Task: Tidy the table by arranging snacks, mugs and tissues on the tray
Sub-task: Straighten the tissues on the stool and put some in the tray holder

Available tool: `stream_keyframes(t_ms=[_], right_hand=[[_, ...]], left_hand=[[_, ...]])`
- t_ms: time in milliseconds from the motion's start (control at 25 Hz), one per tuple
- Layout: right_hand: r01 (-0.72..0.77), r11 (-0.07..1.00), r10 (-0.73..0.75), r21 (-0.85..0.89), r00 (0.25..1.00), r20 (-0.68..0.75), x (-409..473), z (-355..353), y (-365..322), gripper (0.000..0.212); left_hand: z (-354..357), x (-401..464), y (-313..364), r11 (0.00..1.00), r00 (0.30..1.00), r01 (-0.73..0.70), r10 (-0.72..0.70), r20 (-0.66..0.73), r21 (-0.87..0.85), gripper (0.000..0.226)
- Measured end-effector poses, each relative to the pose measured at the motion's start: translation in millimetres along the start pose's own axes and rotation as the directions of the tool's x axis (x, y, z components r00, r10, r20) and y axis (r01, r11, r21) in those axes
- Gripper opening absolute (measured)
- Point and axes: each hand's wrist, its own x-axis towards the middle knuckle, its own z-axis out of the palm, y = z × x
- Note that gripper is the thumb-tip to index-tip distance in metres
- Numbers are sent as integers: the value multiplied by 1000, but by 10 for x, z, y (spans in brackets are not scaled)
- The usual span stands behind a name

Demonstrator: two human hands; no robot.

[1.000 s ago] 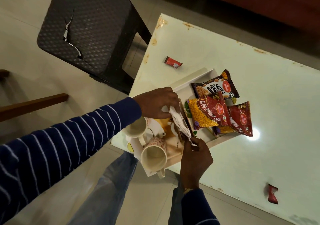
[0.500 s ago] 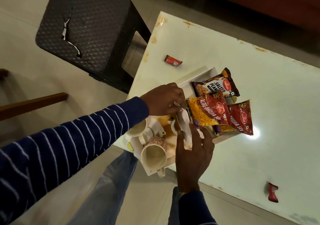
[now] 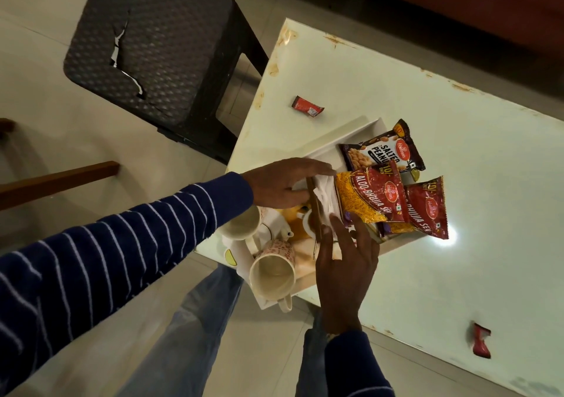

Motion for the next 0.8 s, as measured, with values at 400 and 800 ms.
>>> stream_keyframes(t_ms=[400,800], right_hand=[[-170,977,156,131,982,108,44,-69,0,88],[-243,904,337,352,912,-234,323,-691,583,51]], left_hand=[[-179,-141,-158,999,950,16,-26,-312,-34,65],[-281,-1136,-779,848,687,495,-514,-513,-186,22]])
